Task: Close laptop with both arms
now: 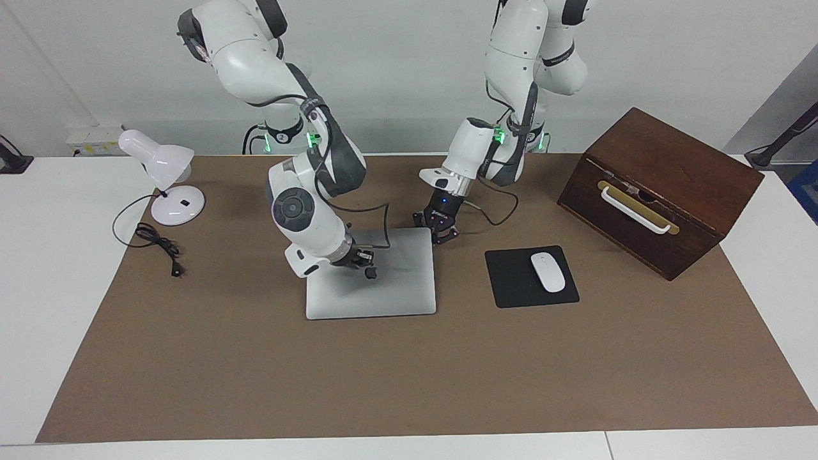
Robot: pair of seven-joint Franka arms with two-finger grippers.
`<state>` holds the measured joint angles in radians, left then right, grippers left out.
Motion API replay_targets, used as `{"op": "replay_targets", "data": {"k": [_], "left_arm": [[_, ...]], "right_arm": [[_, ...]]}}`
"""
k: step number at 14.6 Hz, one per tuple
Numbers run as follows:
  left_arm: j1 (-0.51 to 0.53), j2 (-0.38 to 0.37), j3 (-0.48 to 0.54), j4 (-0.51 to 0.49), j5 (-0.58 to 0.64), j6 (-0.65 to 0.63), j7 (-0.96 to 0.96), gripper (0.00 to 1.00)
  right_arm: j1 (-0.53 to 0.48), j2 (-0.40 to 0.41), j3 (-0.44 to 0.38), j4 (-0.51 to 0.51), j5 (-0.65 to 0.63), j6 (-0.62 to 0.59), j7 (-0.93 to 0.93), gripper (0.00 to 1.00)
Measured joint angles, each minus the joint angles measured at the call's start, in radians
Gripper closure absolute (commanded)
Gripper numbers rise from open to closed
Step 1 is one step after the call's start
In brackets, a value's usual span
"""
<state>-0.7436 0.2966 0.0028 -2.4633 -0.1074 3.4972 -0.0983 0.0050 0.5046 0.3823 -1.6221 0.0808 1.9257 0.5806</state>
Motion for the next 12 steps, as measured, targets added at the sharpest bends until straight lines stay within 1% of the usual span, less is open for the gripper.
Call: {"op": "replay_targets", "data": {"k": [3, 6, 8, 10, 12], "left_arm": [[0.000, 0.000, 0.000, 0.000, 0.000, 0.000, 0.000, 1.00], [0.001, 0.000, 0.000, 0.000, 0.000, 0.000, 0.000, 1.00], [0.002, 0.000, -0.002, 0.000, 0.000, 0.000, 0.000, 1.00], [0.003, 0.000, -0.002, 0.000, 0.000, 0.000, -0.001, 1.00], [0.003, 0.000, -0.003, 0.000, 0.000, 0.000, -0.002, 1.00]], "right_arm": [[0.000, -0.006, 0.000, 0.003, 0.000, 0.000, 0.014, 1.00], [-0.003, -0.023, 0.000, 0.027, 0.000, -0.021, 0.024, 1.00], [-0.006, -0.050, 0.000, 0.056, 0.001, -0.069, 0.043, 1.00], [-0.009, -0.085, -0.008, 0.106, 0.001, -0.147, 0.050, 1.00], [-0.011, -0.128, -0.044, 0.161, 0.001, -0.224, 0.050, 1.00]]}}
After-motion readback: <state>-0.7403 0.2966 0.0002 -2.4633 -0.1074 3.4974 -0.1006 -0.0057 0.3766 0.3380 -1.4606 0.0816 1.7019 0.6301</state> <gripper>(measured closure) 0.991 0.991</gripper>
